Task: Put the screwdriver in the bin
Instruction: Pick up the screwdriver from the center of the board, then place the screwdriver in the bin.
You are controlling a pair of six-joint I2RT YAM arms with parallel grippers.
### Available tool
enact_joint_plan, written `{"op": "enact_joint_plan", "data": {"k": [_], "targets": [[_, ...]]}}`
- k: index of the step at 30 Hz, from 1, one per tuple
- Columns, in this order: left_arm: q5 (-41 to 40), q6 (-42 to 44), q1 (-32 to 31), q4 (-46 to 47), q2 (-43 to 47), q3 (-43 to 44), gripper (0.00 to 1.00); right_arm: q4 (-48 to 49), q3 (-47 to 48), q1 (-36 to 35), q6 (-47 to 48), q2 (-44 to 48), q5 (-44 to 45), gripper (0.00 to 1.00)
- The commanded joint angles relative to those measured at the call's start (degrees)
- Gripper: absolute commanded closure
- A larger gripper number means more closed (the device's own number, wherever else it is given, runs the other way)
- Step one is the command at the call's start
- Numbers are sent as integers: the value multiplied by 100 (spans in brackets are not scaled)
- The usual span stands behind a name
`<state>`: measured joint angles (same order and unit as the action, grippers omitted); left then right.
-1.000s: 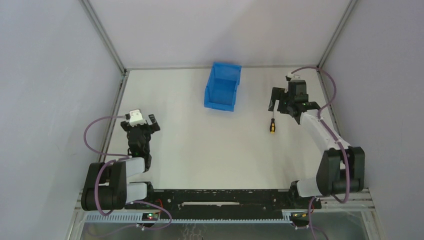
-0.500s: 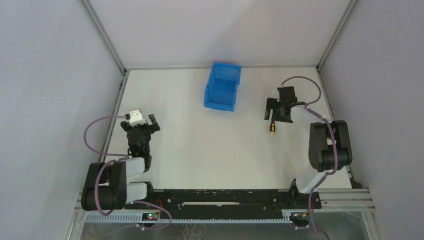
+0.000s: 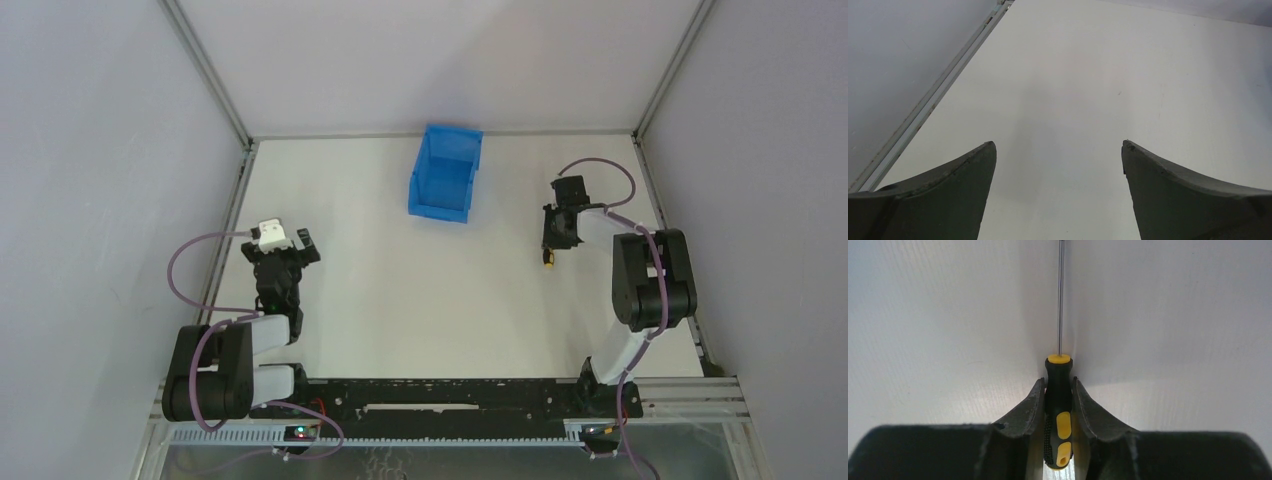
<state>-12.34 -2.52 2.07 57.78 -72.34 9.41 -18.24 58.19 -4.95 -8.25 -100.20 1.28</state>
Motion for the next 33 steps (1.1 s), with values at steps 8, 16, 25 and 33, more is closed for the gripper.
{"op": "enact_joint_plan", "data": {"k": [8, 16, 25, 33], "targets": [[-67, 112, 31, 199, 41, 190, 0, -421, 227, -23, -77, 972, -1, 79], [-67, 112, 28, 199, 35, 185, 0, -1283, 880, -24, 25, 1953, 132, 79], [-67, 112, 31, 199, 40, 187, 0, -2404, 2121, -32, 65, 2601, 335, 78], [-68, 112, 31, 199, 40, 191, 0, -3318, 3484, -126, 121, 2428, 368, 78]]}}
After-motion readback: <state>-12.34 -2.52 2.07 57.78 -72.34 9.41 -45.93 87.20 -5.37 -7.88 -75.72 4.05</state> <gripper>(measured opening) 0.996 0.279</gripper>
